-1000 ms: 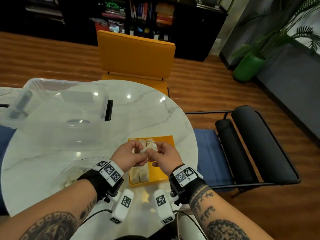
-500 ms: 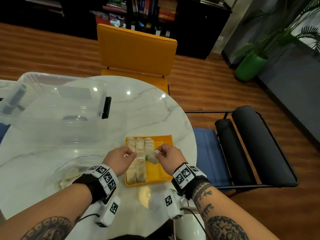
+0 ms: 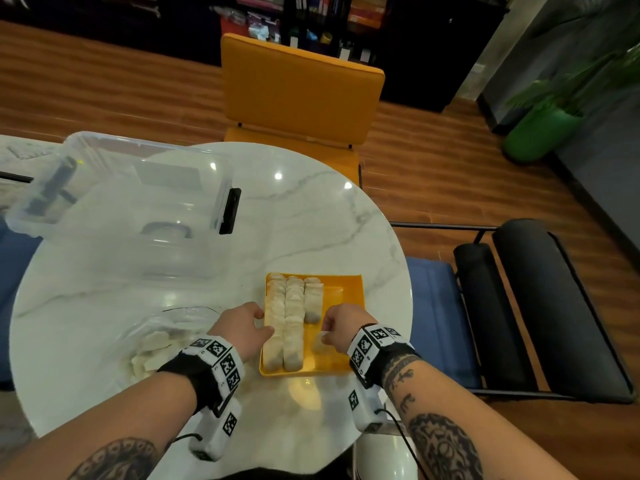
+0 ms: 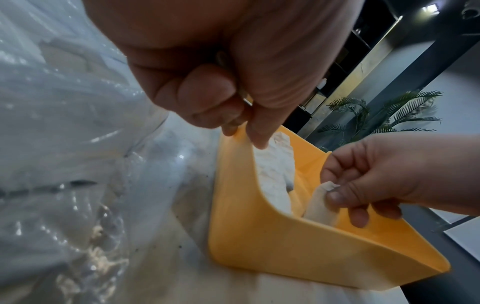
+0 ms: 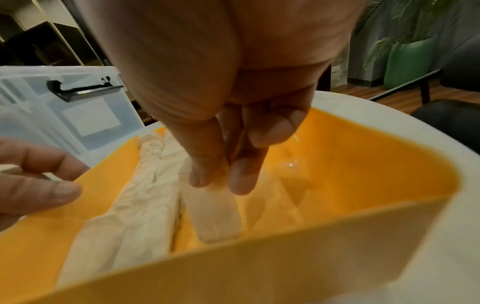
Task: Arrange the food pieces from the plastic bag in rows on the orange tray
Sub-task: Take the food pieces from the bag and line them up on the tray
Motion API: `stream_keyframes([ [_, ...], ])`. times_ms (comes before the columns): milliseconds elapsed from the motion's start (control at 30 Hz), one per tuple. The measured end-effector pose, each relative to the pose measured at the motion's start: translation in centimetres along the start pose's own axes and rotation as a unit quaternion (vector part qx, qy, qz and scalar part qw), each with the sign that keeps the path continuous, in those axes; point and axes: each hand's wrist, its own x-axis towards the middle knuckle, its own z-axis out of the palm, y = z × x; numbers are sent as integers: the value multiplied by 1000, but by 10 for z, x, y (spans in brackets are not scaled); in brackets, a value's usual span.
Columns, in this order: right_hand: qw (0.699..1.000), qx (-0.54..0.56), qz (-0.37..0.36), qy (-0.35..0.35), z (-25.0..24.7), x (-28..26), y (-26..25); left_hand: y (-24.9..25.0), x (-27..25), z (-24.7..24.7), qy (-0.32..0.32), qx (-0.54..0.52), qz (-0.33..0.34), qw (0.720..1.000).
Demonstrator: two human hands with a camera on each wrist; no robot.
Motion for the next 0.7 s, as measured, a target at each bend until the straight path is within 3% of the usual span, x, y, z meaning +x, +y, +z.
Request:
stream_keyframes([
  [500, 998, 34, 39, 39, -9, 54, -17, -6, 2, 4, 5, -26, -12, 1000],
  [700, 992, 94, 39, 71, -19, 40, -16, -4, -1, -5, 26, -127, 12, 992],
])
